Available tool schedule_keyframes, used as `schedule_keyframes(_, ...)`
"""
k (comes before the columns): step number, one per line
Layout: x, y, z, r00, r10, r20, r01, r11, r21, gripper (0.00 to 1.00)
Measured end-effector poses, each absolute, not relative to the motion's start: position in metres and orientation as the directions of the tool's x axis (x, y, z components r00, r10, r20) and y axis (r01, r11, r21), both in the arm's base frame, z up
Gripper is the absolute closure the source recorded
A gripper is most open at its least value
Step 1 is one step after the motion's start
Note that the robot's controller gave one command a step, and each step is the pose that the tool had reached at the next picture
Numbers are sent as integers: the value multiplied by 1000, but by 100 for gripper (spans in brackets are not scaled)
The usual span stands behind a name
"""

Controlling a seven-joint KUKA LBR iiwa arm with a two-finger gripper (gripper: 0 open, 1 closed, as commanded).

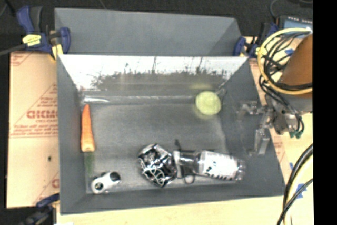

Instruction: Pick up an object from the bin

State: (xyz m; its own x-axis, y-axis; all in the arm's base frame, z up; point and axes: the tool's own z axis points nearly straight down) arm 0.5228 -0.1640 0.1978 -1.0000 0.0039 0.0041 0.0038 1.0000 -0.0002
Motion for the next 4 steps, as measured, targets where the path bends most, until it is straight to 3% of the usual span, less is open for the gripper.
schedule_keyframes(1,525,-163,202,-1000,-1,-4,-1,1000,-2,0)
schedule_keyframes(2,500,-127,127,-999,-35,-4,-35,999,-3,0)
schedule_keyframes(3,484,-102,127,-994,-105,-2,-105,994,-3,0)
schedule_keyframes(4,483,-95,136,-997,72,-7,73,997,-2,0)
